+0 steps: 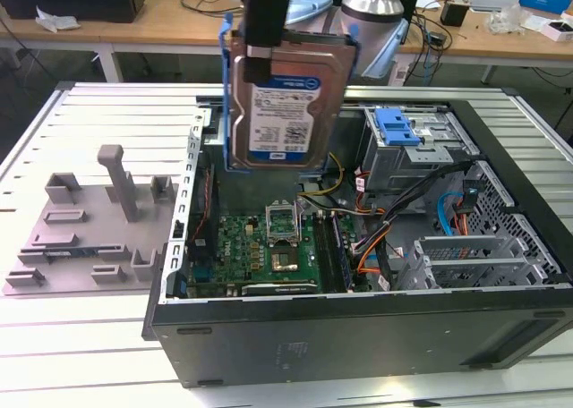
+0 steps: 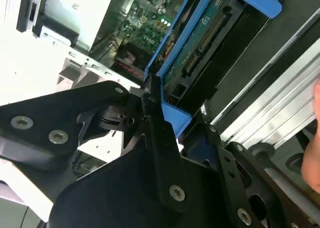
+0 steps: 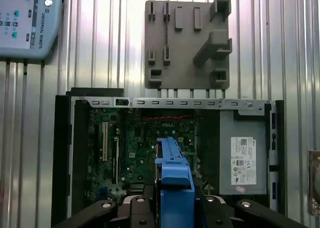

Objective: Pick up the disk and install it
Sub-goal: 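Pick up the disk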

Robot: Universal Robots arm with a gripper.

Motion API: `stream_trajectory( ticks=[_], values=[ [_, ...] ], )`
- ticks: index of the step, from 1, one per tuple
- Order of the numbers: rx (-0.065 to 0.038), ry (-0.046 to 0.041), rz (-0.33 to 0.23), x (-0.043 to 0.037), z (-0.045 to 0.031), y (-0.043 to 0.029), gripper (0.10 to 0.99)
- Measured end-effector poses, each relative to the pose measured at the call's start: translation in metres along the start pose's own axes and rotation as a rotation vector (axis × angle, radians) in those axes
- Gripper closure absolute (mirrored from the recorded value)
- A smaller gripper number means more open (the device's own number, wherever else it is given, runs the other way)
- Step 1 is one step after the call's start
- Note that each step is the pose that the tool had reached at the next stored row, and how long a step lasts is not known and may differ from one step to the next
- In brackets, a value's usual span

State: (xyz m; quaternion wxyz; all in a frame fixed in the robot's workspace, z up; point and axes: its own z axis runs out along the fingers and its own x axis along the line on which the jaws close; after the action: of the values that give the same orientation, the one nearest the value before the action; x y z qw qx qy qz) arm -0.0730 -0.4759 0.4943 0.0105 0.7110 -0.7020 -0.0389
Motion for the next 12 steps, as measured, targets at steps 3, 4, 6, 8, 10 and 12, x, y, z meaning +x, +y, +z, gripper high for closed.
stream_trajectory(
  ticks=[3, 4, 6, 8, 10, 12],
  values=[
    [0.0, 0.0, 0.0, 0.0073, -0.0008, -0.0135, 0.722],
    [0.0, -0.0001, 0.0, 0.0089, -0.001, -0.0165, 0.722],
    [0.0, 0.0, 0.0, 0.0141, -0.0015, -0.0271, 0.722],
    [0.0, 0.0, 0.0, 0.0174, -0.0018, -0.034, 0.722],
    [0.0, 0.0, 0.0, 0.0213, -0.0022, -0.0418, 0.722],
    [0.0, 0.0, 0.0, 0.0256, -0.0026, -0.0494, 0.722]
  ],
)
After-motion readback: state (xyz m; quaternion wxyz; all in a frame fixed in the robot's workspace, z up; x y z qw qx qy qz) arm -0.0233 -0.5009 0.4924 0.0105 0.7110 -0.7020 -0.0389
